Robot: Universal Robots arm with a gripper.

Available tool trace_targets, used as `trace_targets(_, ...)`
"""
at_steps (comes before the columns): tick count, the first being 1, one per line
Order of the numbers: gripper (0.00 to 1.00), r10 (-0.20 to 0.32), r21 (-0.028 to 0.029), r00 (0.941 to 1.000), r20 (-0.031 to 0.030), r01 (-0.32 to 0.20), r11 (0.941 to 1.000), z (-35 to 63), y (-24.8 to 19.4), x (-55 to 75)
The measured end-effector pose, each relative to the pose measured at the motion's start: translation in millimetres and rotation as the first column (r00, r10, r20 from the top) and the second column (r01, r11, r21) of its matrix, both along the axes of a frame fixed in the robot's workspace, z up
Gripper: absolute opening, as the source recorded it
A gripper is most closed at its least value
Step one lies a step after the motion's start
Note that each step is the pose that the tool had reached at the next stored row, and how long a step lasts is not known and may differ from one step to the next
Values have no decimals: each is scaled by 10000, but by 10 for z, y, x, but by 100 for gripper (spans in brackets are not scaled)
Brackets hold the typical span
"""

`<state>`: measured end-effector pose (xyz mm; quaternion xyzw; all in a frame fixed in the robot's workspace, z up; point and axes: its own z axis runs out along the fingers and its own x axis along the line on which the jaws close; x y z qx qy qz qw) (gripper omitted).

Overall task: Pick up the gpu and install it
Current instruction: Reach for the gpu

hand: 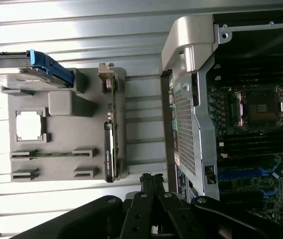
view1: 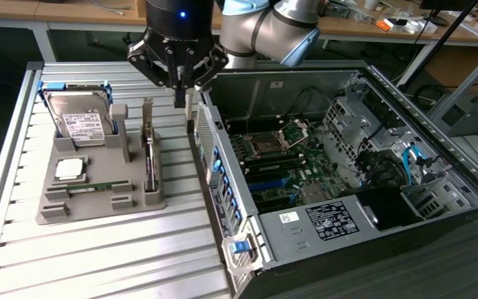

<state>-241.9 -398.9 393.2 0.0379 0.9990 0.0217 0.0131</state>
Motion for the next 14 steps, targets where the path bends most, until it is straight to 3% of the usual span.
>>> trace_targets(14, 11, -1, 0, 10000, 1, 1, 10000, 0, 0, -49)
